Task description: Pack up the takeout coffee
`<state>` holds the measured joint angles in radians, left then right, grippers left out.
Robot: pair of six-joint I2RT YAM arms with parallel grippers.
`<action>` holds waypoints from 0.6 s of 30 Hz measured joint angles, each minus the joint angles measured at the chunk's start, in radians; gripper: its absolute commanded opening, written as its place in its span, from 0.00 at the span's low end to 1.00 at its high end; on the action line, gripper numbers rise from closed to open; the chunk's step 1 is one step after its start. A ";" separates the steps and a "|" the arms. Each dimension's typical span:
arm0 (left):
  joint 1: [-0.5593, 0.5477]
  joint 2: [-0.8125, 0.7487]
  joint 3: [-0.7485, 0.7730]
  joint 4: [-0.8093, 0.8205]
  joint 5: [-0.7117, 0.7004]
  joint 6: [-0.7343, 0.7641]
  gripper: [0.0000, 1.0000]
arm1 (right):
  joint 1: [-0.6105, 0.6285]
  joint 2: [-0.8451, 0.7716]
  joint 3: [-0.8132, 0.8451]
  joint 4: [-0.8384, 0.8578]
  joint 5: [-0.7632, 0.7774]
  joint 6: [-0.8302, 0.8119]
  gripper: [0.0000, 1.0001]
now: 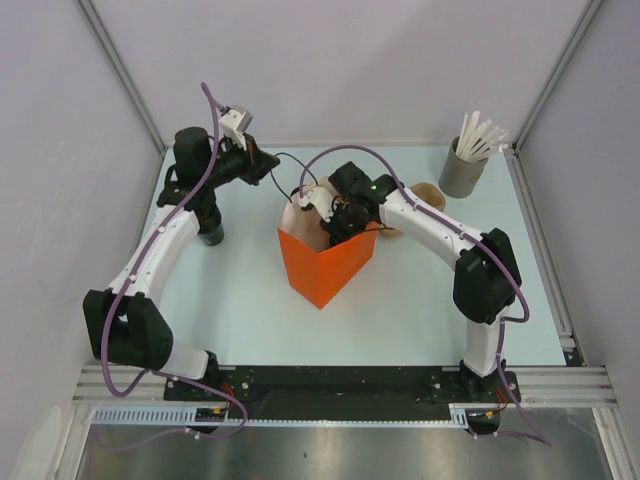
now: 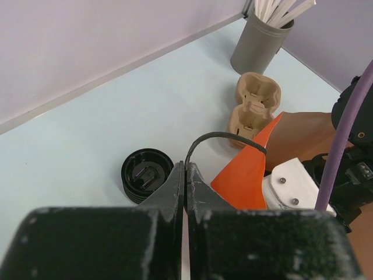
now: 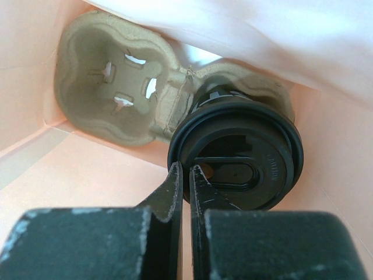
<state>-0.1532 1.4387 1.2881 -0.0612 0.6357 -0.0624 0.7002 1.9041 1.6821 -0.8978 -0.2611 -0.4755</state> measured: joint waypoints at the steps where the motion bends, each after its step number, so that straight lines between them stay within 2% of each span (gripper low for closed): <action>1: 0.000 0.000 0.000 0.000 0.001 0.000 0.00 | 0.000 0.001 0.000 0.000 0.000 0.000 0.00; 18: 0.000 -0.012 -0.011 0.009 0.007 -0.001 0.00 | 0.001 0.013 -0.002 0.000 -0.011 -0.008 0.00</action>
<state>-0.1532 1.4265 1.2766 -0.0521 0.6430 -0.0631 0.7010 1.9167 1.6806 -0.8982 -0.2718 -0.4835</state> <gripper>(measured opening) 0.011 0.031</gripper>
